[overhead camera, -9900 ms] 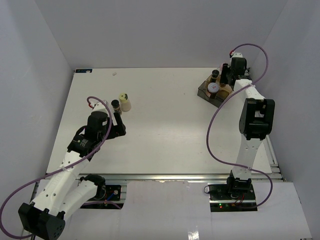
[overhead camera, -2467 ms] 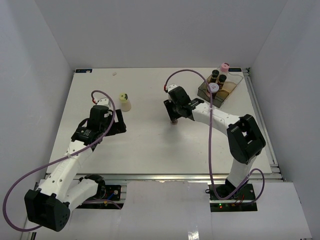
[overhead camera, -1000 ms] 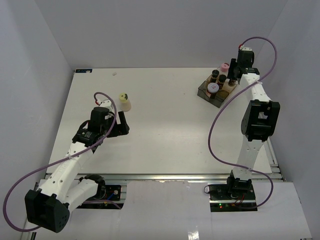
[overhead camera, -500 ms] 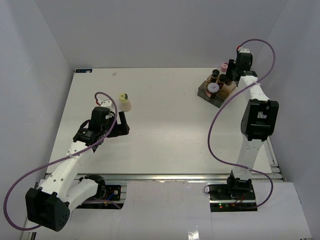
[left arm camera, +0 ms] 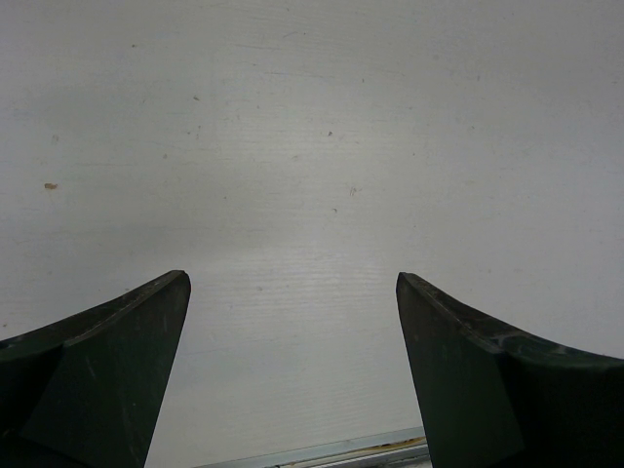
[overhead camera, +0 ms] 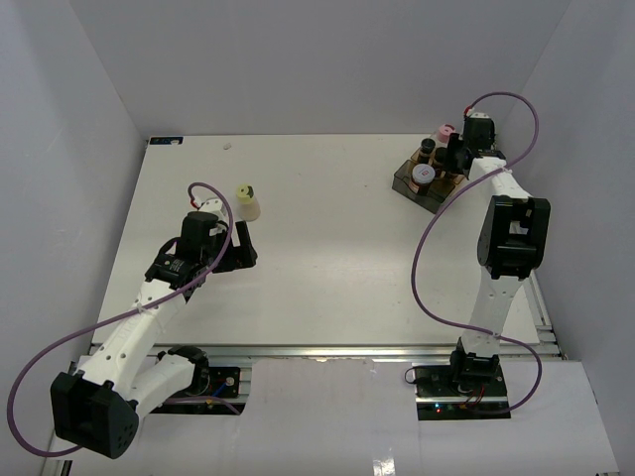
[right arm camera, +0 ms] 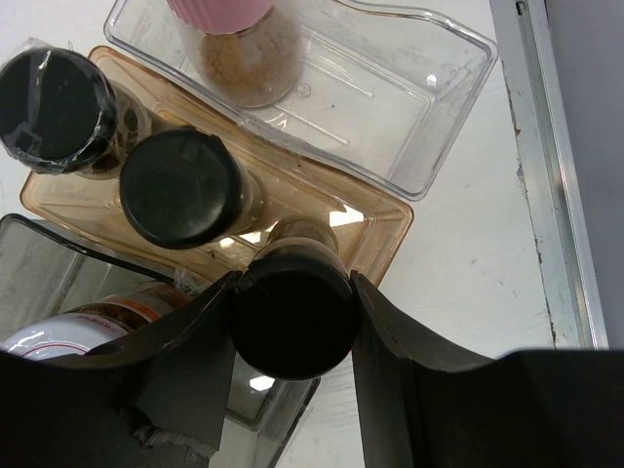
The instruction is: Organize the condiment bottles
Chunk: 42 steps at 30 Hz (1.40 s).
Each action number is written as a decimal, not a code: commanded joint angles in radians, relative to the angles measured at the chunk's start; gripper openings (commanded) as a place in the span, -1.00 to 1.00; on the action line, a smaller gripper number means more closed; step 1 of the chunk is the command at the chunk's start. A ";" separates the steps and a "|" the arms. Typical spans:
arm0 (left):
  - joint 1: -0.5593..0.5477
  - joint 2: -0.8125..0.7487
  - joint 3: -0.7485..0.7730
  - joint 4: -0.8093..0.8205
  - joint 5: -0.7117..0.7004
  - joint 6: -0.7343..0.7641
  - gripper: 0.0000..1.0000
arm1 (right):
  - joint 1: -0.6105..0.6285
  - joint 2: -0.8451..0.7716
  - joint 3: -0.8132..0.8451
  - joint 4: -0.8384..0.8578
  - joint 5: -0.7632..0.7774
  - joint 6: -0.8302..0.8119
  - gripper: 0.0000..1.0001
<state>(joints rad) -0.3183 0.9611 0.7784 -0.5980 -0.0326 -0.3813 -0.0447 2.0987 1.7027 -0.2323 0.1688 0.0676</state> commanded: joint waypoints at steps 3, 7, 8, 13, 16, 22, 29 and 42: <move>-0.005 -0.007 0.005 0.010 0.007 0.007 0.96 | 0.002 0.003 0.008 0.042 -0.003 0.000 -0.12; -0.005 -0.005 0.005 0.010 0.006 0.007 0.96 | 0.002 0.008 0.018 0.043 -0.003 -0.006 0.01; -0.005 -0.005 0.005 0.010 0.005 0.007 0.96 | 0.002 0.013 0.029 0.039 -0.001 -0.010 0.05; -0.007 0.002 0.005 0.010 0.005 0.007 0.96 | 0.000 0.028 0.062 0.019 0.005 -0.019 0.15; -0.007 0.008 0.007 0.010 0.008 0.011 0.96 | 0.000 0.030 0.063 0.016 0.014 -0.022 0.21; -0.007 0.010 0.031 -0.001 -0.022 0.015 0.96 | 0.000 0.007 0.087 -0.026 0.010 -0.025 0.28; -0.004 0.191 0.327 -0.054 -0.085 -0.005 0.96 | 0.000 -0.111 0.152 -0.165 0.004 -0.007 0.44; 0.084 0.652 0.706 -0.027 -0.139 0.061 0.95 | 0.098 -0.633 -0.385 -0.038 -0.316 0.046 0.53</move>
<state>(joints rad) -0.2451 1.5165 1.4290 -0.6201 -0.1724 -0.3522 -0.0170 1.5347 1.4042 -0.3341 -0.0340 0.0972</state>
